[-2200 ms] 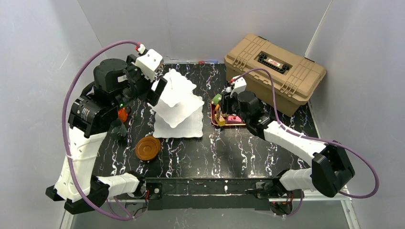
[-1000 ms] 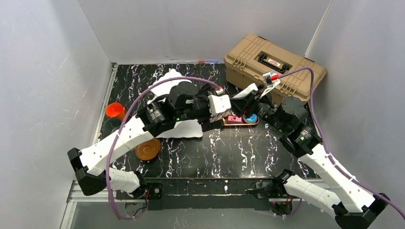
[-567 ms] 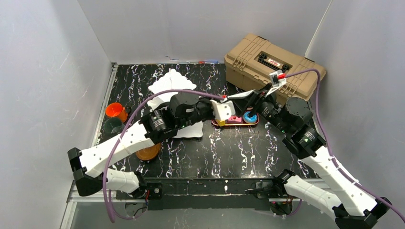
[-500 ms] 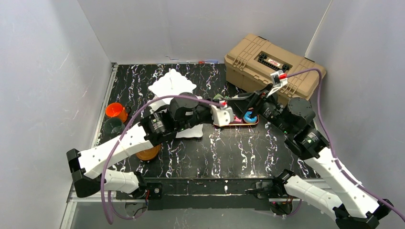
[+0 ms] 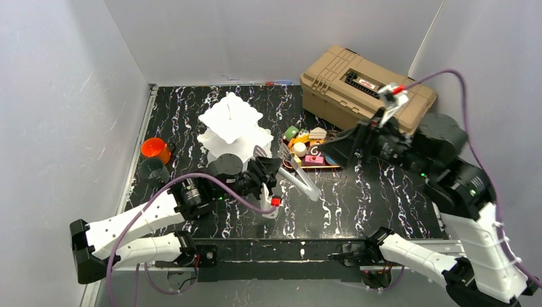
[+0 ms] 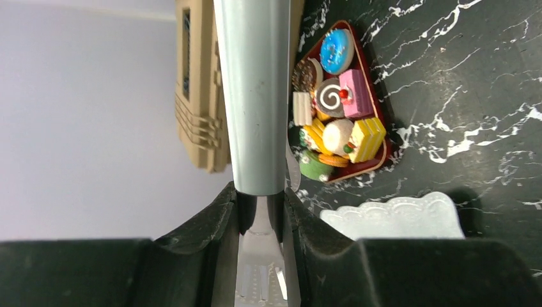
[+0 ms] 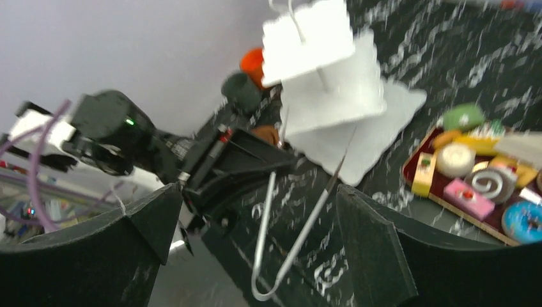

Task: Serve the afternoon tea
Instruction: Adjust the clamp.

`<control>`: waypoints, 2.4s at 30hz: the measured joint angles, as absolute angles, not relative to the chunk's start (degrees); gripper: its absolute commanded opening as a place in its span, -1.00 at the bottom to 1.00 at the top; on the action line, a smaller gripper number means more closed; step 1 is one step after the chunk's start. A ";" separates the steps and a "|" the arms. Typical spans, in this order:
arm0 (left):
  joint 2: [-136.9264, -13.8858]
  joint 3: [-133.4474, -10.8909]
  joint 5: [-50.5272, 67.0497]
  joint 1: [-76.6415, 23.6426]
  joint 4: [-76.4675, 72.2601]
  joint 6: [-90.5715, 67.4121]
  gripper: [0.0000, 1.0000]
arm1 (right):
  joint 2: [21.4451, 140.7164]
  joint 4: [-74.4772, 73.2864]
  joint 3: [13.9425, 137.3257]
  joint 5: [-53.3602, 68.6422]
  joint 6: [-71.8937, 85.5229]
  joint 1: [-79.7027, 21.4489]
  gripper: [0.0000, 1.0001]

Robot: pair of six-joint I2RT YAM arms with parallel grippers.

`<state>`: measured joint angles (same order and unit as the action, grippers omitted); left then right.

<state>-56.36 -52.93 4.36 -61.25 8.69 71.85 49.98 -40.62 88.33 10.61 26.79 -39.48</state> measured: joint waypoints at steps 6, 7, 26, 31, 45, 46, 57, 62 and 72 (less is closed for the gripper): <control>-54.35 -49.19 10.31 -61.25 5.02 83.11 -0.92 | 55.94 -46.74 84.47 15.99 27.31 -39.48 0.97; -54.33 -48.38 10.98 -61.25 4.32 84.64 -0.92 | 56.55 -47.31 83.48 16.82 27.55 -39.48 0.97; -59.07 -47.03 12.86 -61.25 -1.26 95.46 -0.93 | 50.35 -44.82 67.92 21.23 32.08 -39.48 0.97; -60.14 -48.56 12.84 -61.25 -1.26 94.61 -0.93 | 51.03 -42.76 66.59 21.47 31.51 -39.51 0.97; -62.41 -49.78 12.05 -61.25 -1.10 91.39 -0.95 | 54.81 -39.92 64.90 21.47 28.84 -40.88 0.97; -62.57 -49.89 11.94 -61.25 -1.06 91.05 -0.95 | 54.85 -39.92 64.73 21.32 28.58 -41.04 0.97; -62.70 -51.37 11.88 -61.25 -1.45 88.86 -0.95 | 57.82 -39.99 64.58 20.03 25.26 -43.31 0.97; -62.37 -51.37 12.43 -61.25 -1.43 89.14 -0.95 | 59.11 -39.40 64.58 19.90 24.82 -43.31 0.97; -61.19 -51.03 12.71 -61.25 -1.74 89.82 -0.82 | 58.52 -39.33 65.63 19.53 23.77 -43.53 0.67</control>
<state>-61.19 -51.03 12.71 -61.25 -1.74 89.82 58.52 -39.33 65.63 19.53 23.77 -43.53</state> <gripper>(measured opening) 0.228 0.914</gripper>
